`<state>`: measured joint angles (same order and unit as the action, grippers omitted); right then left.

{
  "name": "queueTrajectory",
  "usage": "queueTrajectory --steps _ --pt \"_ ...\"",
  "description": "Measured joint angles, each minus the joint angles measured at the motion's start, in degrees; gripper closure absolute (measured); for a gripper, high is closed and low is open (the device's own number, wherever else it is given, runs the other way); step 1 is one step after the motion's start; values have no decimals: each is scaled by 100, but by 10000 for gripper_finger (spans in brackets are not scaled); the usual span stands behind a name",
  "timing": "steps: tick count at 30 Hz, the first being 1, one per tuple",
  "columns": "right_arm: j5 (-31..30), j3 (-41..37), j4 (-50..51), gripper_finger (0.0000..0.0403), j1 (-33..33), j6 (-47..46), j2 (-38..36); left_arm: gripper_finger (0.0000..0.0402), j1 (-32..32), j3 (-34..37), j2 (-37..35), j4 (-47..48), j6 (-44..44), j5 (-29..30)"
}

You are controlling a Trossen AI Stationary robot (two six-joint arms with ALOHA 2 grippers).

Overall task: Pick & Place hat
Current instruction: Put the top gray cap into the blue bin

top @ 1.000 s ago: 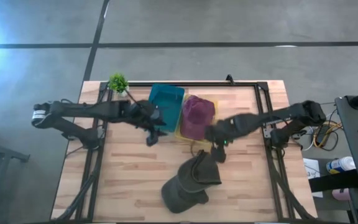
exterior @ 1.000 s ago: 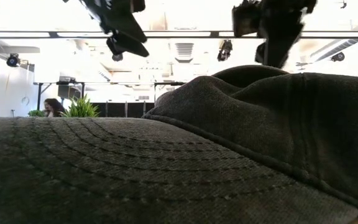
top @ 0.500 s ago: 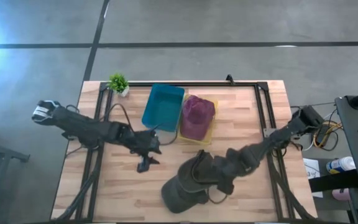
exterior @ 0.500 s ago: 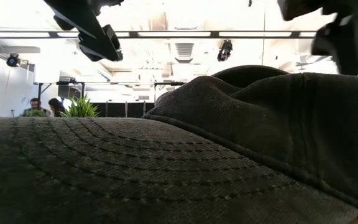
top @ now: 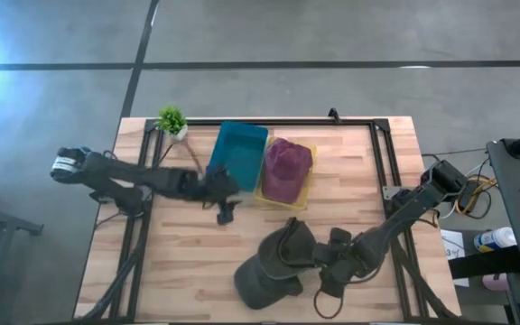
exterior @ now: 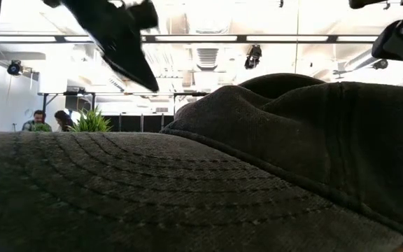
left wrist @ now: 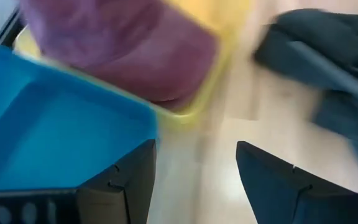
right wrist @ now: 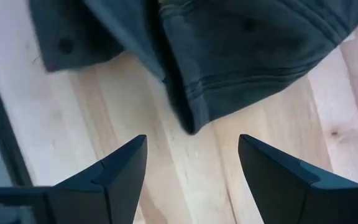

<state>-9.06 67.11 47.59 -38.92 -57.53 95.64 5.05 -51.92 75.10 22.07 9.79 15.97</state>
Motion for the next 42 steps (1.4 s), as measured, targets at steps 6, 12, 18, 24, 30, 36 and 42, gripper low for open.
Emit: queueTrajectory --steps 6,12,18,24,30,36,42 --pt "-83 -22 -13 156 4 -225 4 186 -1273 0 462 -161 -1038 -1411" --pt "-153 -97 15 156 7 -829 4 186 -1618 0 955 -220 -2017 -1957" --pt "-205 -114 22 156 20 -1006 4 186 -1540 0 1418 -272 -2387 -2149" --pt "-315 -116 24 156 111 -1153 4 186 -1330 0 1497 -376 -1971 -2414" --pt "-317 -127 22 156 125 -1152 4 186 -1080 0 1479 -929 -1757 -2434" --pt "-361 -145 20 156 120 -1148 4 186 -1002 -138 1503 -1121 -1520 -2140" --pt "-411 -198 19 156 120 -1149 4 186 -1006 -442 1830 -1206 -1466 -1982"
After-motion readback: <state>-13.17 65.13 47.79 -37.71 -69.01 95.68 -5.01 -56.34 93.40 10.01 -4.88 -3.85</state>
